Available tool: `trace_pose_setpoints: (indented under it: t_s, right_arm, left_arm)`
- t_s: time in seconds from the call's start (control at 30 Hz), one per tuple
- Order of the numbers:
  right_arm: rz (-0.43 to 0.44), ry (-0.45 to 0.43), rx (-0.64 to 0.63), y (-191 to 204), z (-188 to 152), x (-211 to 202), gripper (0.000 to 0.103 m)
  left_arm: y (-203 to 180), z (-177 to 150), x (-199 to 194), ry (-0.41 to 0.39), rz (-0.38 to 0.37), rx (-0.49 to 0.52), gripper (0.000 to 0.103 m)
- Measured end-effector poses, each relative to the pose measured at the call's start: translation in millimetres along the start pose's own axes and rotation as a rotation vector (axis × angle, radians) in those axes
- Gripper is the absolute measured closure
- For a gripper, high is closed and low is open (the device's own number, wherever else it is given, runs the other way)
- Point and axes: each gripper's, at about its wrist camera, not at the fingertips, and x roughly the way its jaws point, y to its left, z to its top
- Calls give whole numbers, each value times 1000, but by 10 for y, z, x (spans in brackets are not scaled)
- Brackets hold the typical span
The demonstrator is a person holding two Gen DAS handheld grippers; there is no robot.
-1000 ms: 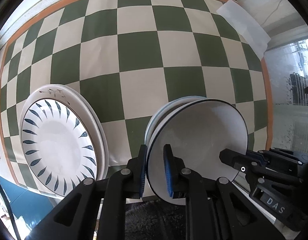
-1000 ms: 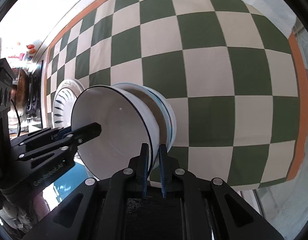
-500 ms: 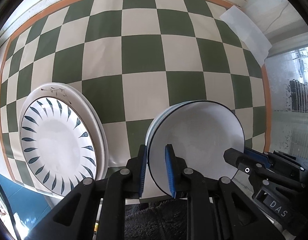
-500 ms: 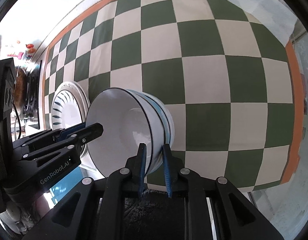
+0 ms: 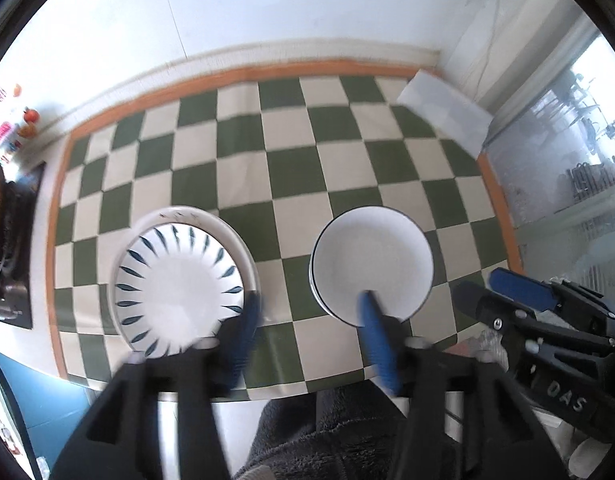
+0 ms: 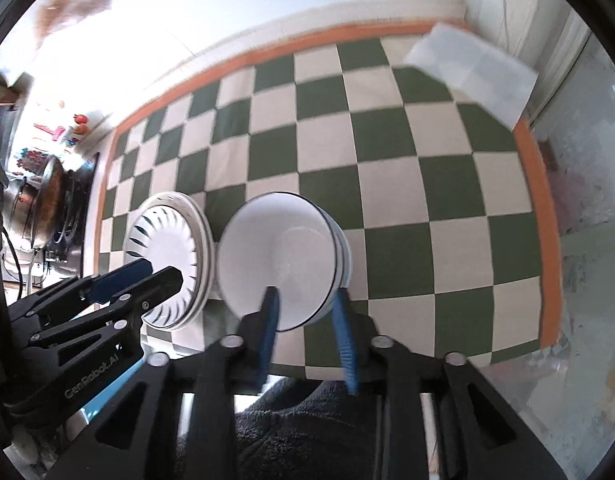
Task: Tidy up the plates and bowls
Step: 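Open both grippers and pull them back from the bowl stack, then close both grippers on the bowl stack rim and lift it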
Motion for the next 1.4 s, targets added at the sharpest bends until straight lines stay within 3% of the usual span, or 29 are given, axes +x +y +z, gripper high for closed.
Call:
trace_pose_setpoints:
  t_s: [0.03, 0.13, 0.2, 0.67, 0.83, 1.13, 1.3, 1.4]
  right_arm:
    - [0, -21, -3, 33, -46, -78, 45]
    - [-12, -80, -8, 101, -184, -340, 26]
    - [-29, -116, -6, 115, -272, -500, 16]
    - [-95, -316, -21, 173, -808, -1316, 4]
    - [-75, -330, 1, 105, -871, -1405, 4]
    - [-61, -289, 34, -52, -660, -1149, 3]
    - [-2, -222, 76, -210, -384, -749, 3]
    - [65, -164, 113, -325, -212, -411, 3]
  left_arm:
    - [23, -25, -68, -19, 13, 1, 31]
    - [100, -101, -242, -67, 14, -9, 14]
    - [140, -151, -319, -80, 0, -22, 9]
    - [70, -530, -1013, -228, -6, -10, 7]
    - [49, -506, -1074, -245, -22, -17, 7]
    - [41, -293, -711, -176, -26, -28, 7]
    - [129, -18, -249, -82, -183, -75, 7]
    - [200, 174, 130, -11, -239, -130, 8]
